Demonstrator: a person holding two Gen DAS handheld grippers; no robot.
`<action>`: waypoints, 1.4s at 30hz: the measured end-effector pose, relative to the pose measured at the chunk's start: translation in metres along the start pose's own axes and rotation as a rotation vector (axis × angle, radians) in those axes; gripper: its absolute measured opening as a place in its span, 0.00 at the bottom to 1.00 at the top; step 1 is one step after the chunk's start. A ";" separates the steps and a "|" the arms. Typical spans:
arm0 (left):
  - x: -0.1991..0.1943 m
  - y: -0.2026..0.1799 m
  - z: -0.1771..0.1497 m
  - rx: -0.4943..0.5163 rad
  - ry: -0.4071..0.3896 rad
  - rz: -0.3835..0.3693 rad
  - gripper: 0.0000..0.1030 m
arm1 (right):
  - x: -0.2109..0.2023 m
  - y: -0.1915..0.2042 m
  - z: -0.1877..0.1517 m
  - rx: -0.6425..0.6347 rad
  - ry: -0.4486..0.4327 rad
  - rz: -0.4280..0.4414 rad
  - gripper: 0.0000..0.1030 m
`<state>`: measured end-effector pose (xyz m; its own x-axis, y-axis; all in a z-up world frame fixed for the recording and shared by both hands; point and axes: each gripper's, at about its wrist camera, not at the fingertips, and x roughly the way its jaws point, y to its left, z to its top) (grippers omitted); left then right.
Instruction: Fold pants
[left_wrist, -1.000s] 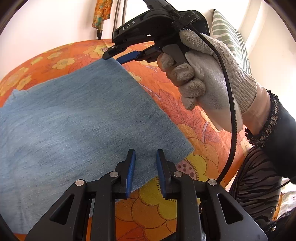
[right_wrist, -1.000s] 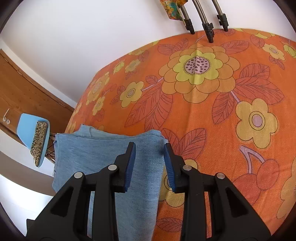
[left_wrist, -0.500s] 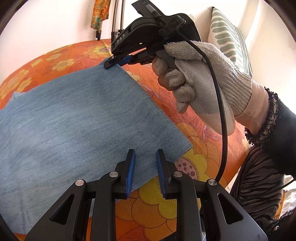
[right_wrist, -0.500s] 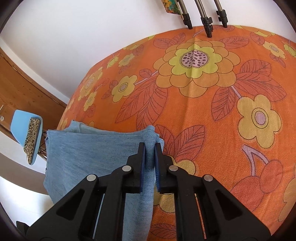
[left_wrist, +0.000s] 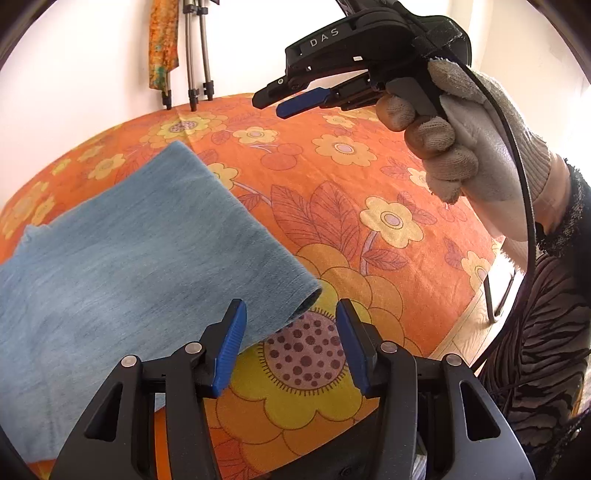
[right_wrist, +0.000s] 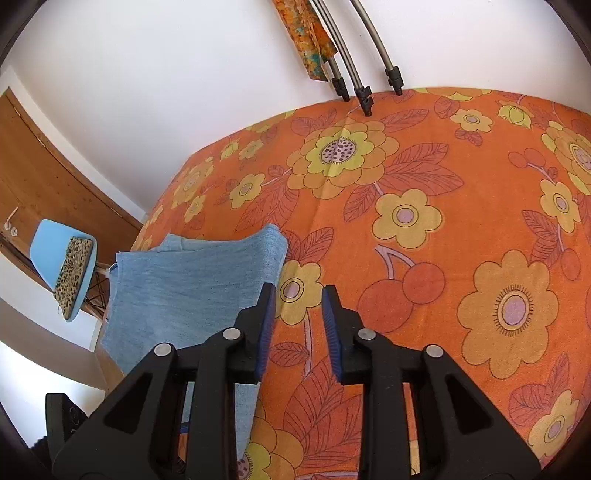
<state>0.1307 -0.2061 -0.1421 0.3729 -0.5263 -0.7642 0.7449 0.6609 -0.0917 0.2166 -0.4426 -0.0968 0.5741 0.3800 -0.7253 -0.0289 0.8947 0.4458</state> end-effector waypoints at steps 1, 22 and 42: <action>0.003 -0.004 0.001 0.005 0.003 0.004 0.48 | -0.008 -0.003 -0.002 0.005 -0.014 -0.003 0.42; 0.017 0.005 0.017 -0.028 -0.021 0.100 0.12 | 0.021 -0.012 -0.010 0.113 0.051 0.123 0.68; -0.020 0.019 0.020 -0.108 -0.099 0.088 0.10 | 0.122 0.026 0.009 0.174 0.187 0.145 0.19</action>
<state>0.1484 -0.1937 -0.1157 0.4909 -0.5104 -0.7061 0.6449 0.7578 -0.0995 0.2934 -0.3755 -0.1691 0.4129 0.5519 -0.7245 0.0507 0.7803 0.6234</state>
